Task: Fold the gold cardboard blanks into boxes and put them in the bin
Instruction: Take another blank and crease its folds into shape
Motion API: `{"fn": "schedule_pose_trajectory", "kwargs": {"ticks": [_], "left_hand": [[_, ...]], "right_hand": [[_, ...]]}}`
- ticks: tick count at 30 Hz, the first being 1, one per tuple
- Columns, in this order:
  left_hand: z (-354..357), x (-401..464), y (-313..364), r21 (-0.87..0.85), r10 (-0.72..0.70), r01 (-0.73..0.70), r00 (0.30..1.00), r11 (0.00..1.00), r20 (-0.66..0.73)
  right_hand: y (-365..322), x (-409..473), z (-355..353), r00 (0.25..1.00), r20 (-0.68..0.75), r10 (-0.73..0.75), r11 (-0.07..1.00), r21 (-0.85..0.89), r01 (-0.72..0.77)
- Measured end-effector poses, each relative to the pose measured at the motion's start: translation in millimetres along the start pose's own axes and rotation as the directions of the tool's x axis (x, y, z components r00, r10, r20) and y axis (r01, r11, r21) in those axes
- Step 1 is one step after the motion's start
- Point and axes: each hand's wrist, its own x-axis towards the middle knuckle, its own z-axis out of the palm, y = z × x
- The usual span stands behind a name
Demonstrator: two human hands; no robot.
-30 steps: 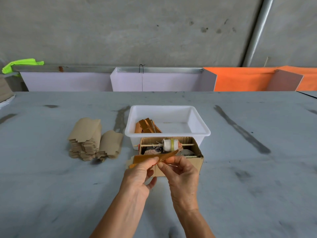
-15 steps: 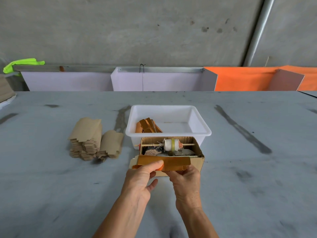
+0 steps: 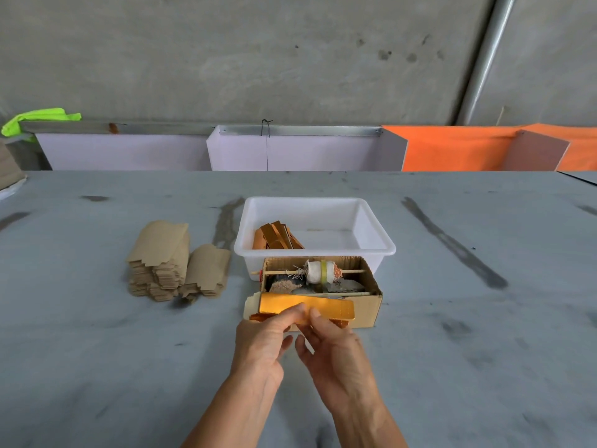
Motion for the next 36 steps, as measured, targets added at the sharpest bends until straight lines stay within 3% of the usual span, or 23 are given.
{"fn": "schedule_pose_trajectory", "kwargs": {"ticks": [4,7,14,19,24,30,36], "left_hand": [[-2,-1,-4,-0.005,-0.101,0.101,0.992,0.995,0.072],[-4,1,-6,-0.041,-0.1,0.102,0.994,0.994,0.046],[0,4,-2,-0.116,-0.084,0.086,0.996,0.99,0.026],[-2,0,0,-0.055,-0.101,0.108,0.989,0.993,0.104],[-7,3,7,0.028,0.016,-0.019,0.996,0.999,0.086],[1,8,15,0.03,0.097,-0.097,0.995,0.995,-0.007],[6,13,21,0.106,0.123,-0.127,0.992,0.986,0.037]], "right_hand": [[-3,5,2,0.977,-0.205,-0.059,0.996,-0.084,0.043],[-4,7,-1,0.957,-0.257,-0.133,0.976,-0.202,0.081],[-9,5,-1,0.988,-0.126,-0.087,0.981,-0.183,0.063],[-11,11,1,0.96,-0.235,-0.155,0.967,-0.235,0.098],[-24,18,5,0.944,-0.233,-0.234,0.901,-0.416,0.121],[-31,19,11,0.983,-0.126,-0.135,0.888,-0.456,0.063],[-33,35,24,0.944,-0.132,-0.301,0.774,-0.613,0.161]]}}
